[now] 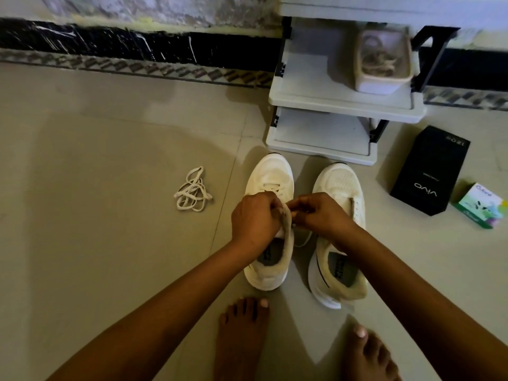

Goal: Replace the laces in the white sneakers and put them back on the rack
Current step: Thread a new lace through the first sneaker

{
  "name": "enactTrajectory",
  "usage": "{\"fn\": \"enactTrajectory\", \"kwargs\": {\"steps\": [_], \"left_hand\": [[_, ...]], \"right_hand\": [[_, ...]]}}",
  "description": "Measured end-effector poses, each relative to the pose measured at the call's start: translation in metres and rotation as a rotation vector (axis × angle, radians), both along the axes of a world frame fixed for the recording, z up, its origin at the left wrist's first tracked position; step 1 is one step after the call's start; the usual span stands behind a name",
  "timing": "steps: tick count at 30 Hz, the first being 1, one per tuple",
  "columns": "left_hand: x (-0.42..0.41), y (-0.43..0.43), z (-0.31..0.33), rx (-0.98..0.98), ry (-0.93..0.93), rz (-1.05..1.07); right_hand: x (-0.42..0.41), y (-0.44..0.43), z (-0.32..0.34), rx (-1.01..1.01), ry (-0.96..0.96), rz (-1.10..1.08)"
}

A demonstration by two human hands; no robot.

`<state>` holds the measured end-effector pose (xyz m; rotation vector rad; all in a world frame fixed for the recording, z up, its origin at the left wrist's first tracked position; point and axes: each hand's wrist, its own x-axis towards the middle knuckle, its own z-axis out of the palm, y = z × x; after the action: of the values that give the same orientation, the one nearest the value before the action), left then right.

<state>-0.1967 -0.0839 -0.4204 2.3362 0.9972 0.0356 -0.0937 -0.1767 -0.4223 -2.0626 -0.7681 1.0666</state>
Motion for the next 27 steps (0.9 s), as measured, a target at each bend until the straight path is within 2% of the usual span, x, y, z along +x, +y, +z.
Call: {"fn": "enactTrajectory", "kwargs": {"steps": [5, 11, 15, 17, 20, 21, 22, 24, 27], "left_hand": [[-0.003, 0.005, -0.005, -0.041, -0.068, -0.022], [-0.007, 0.036, 0.003, -0.088, 0.036, -0.292], [-0.011, 0.054, -0.001, -0.287, 0.115, -0.31], [-0.013, 0.059, -0.004, -0.346, 0.123, -0.324], [-0.014, 0.065, -0.006, -0.39, 0.14, -0.375], [-0.015, 0.066, -0.007, -0.395, 0.125, -0.374], [-0.016, 0.067, -0.008, -0.389, 0.103, -0.366], [-0.02, 0.066, -0.011, -0.342, 0.07, -0.36], [-0.023, 0.065, -0.015, -0.274, 0.088, -0.354]], "right_hand": [[-0.002, 0.005, -0.009, 0.027, -0.17, -0.002], [-0.005, 0.007, -0.014, -0.005, -0.243, -0.028], [-0.001, 0.005, -0.001, 0.017, -0.285, -0.018], [0.006, 0.004, 0.017, 0.103, -0.175, -0.107], [0.015, 0.002, 0.041, 0.369, 0.322, -0.288], [0.014, 0.003, 0.043, 0.403, 0.459, -0.324], [0.011, 0.003, 0.041, 0.382, 0.503, -0.343], [0.003, 0.006, 0.03, 0.234, 0.379, -0.365], [-0.003, 0.006, 0.01, 0.04, -0.015, -0.25]]}}
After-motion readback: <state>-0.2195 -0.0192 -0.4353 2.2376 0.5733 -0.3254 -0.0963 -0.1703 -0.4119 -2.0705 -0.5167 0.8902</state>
